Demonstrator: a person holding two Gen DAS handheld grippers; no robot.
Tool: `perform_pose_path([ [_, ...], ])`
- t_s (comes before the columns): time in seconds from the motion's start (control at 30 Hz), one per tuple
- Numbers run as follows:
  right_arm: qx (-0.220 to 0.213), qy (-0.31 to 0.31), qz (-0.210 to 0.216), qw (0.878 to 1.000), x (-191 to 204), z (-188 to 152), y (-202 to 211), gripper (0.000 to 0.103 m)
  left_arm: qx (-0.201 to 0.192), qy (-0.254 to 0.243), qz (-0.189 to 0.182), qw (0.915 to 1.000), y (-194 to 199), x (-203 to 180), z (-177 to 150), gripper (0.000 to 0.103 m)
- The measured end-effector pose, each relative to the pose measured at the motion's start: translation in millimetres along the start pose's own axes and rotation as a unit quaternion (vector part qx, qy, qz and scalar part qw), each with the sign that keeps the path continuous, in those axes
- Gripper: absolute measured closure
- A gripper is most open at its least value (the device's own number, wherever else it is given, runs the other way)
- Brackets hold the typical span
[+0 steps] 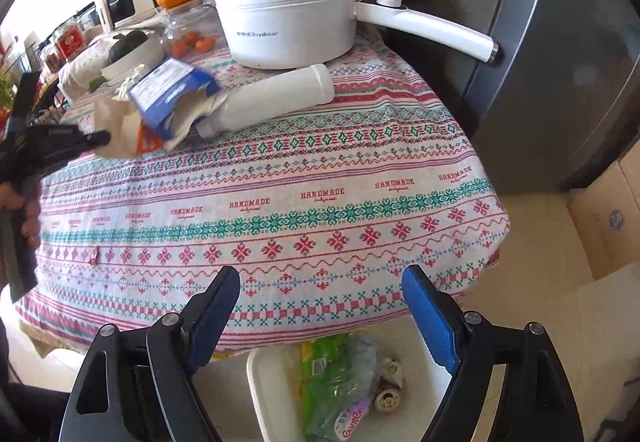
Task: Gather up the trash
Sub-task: 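Reach the left tool to the brown paper bag and grasp it, then grasp the blue biscuit box with the right tool while the left tool holds the paper bag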
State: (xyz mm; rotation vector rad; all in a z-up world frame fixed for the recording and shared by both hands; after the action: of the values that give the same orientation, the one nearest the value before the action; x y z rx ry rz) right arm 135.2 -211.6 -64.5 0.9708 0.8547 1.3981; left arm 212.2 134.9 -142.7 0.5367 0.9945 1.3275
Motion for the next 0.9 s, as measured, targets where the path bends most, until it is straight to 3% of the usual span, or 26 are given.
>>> perform_pose_path([
  [0.2,-0.002,0.002,0.021,1.0,13.1,-4.3,8.8,0.018,0.027,-0.047,0.005,0.9985,34.5,-6.4,-36.3,0.101],
  [0.37,0.006,0.039,0.044,0.998,39.7,-14.0,10.5,0.018,0.03,-0.095,-0.002,0.995,57.7,-26.2,-61.8,0.101],
  [0.7,0.045,0.091,0.119,0.988,94.6,-28.8,-13.5,0.018,0.017,-0.114,-0.022,0.993,67.8,-51.9,-69.8,0.101],
  [0.9,0.084,0.094,0.135,0.983,116.3,-33.8,-36.9,0.012,0.025,-0.116,-0.018,0.9928,62.3,-48.7,-66.4,0.101],
])
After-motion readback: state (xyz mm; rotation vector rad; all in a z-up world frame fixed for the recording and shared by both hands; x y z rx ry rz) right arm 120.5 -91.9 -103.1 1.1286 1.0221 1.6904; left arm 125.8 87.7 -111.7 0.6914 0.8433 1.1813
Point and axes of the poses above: each gripper's, at about its wrist camera, not at the fingertips, and y roughly against the way its jaws point, x to its left, z to its top, the point moved 4 cm from there along -y, roughly the way its jaws point, and after that the axes turned 10 degrees about -y, right-handed, at the moved point
